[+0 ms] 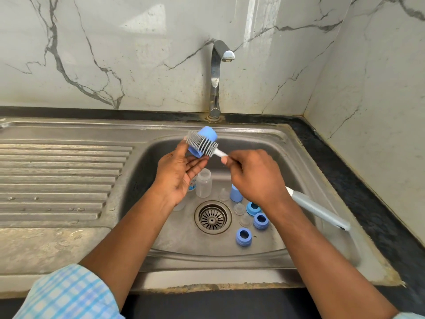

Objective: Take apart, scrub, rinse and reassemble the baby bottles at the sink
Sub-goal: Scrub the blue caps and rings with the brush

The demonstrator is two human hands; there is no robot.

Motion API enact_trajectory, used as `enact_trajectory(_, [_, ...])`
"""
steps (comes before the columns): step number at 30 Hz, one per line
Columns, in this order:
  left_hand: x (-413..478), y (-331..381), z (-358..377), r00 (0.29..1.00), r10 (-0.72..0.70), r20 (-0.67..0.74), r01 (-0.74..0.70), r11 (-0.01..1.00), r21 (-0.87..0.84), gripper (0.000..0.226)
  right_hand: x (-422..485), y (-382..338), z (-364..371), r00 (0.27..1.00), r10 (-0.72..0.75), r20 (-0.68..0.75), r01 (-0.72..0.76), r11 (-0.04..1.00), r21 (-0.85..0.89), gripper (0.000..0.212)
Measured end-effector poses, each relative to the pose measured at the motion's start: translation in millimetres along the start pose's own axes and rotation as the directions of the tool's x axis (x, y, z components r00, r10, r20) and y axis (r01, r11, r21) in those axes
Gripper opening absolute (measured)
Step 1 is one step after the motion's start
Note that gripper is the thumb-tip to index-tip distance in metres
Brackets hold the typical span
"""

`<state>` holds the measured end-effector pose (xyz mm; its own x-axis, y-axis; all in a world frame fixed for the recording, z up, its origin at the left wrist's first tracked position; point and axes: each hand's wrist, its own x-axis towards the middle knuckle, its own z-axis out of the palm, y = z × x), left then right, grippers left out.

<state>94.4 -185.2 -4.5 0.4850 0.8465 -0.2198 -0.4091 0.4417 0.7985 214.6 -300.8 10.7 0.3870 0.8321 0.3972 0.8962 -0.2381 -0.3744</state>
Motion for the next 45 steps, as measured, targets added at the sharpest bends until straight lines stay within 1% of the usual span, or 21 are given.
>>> enact_trajectory(3, [-2, -4, 4, 0.999, -0.035, 0.028, 0.035, 0.999, 0.012, 0.032, 7, 4, 1, 0.981, 0.133, -0.141, -0.139, 0.989, -0.04, 0.032])
enact_trajectory(5, [-3, -5, 6, 0.998, -0.048, 0.032, 0.047, 0.999, 0.007, 0.033, 9, 8, 2, 0.968, 0.165, -0.186, -0.175, 0.984, -0.039, 0.034])
enact_trajectory(7, [-2, -4, 5, 0.999, -0.048, 0.022, 0.048, 0.999, -0.017, 0.033, 6, 9, 1, 0.982, 0.106, -0.156, -0.109, 0.994, -0.006, 0.033])
enact_trajectory(10, [0, -1, 0, 0.999, -0.038, 0.003, 0.038, 0.997, -0.068, 0.029, -1, 3, 1, 0.999, -0.042, -0.008, 0.042, 0.999, 0.022, 0.032])
enact_trajectory(11, [0, 0, -1, 0.999, -0.042, 0.001, 0.042, 0.996, -0.079, 0.029, 0, 4, 2, 0.999, -0.05, -0.006, 0.05, 0.999, 0.016, 0.032])
enact_trajectory(12, [0, 0, -1, 0.999, -0.05, 0.002, 0.05, 0.995, -0.088, 0.03, 4, 7, 2, 0.999, -0.028, -0.039, 0.028, 1.0, 0.009, 0.032])
enact_trajectory(14, [0, 0, 1, 0.998, -0.067, 0.014, 0.068, 0.993, -0.097, 0.034, 11, 18, 2, 0.988, 0.078, -0.131, -0.076, 0.997, 0.013, 0.032])
enact_trajectory(16, [0, 0, 3, 0.996, -0.079, 0.043, 0.083, 0.99, -0.109, 0.034, 14, 29, 1, 0.978, 0.154, -0.142, -0.156, 0.988, -0.006, 0.033])
enact_trajectory(19, [-1, 0, 5, 0.992, -0.1, 0.07, 0.109, 0.985, -0.133, 0.036, 9, 38, 2, 0.981, 0.169, -0.092, -0.172, 0.985, -0.022, 0.034])
enact_trajectory(23, [0, 1, 0, 0.993, -0.115, 0.036, 0.119, 0.983, -0.141, 0.042, 9, 34, 0, 0.979, 0.171, -0.114, -0.17, 0.985, 0.025, 0.036])
enact_trajectory(26, [1, 1, -1, 0.993, -0.113, 0.026, 0.115, 0.988, -0.107, 0.039, 8, 31, 0, 0.983, 0.156, -0.1, -0.153, 0.988, 0.035, 0.04])
enact_trajectory(28, [1, 0, -1, 0.996, -0.084, 0.033, 0.085, 0.995, -0.051, 0.035, 8, 30, -1, 0.982, 0.159, -0.103, -0.156, 0.987, 0.037, 0.04])
enact_trajectory(32, [2, 0, -2, 0.991, -0.009, 0.132, 0.01, 1.0, -0.007, 0.028, 9, 32, -1, 0.976, 0.187, -0.108, -0.181, 0.982, 0.061, 0.041])
enact_trajectory(34, [2, -1, -2, 0.985, 0.013, 0.175, -0.021, 0.999, 0.045, 0.025, 9, 32, -2, 0.973, 0.202, -0.113, -0.195, 0.979, 0.066, 0.043])
enact_trajectory(36, [1, -3, -2, 0.985, 0.029, 0.171, -0.05, 0.991, 0.122, 0.025, 8, 32, -3, 0.97, 0.209, -0.125, -0.203, 0.977, 0.061, 0.038])
enact_trajectory(39, [1, -3, 0, 0.993, 0.026, 0.114, -0.042, 0.99, 0.135, 0.014, 8, 30, -5, 0.967, 0.19, -0.168, -0.187, 0.982, 0.034, 0.039])
enact_trajectory(42, [2, -3, 0, 0.995, -0.002, 0.103, -0.014, 0.988, 0.155, 0.02, 7, 27, -4, 0.972, 0.158, -0.173, -0.156, 0.987, 0.025, 0.038])
enact_trajectory(45, [1, -7, 0, 0.994, -0.034, 0.106, 0.015, 0.985, 0.169, 0.027, 7, 23, -2, 0.978, 0.153, -0.144, -0.147, 0.988, 0.047, 0.038])
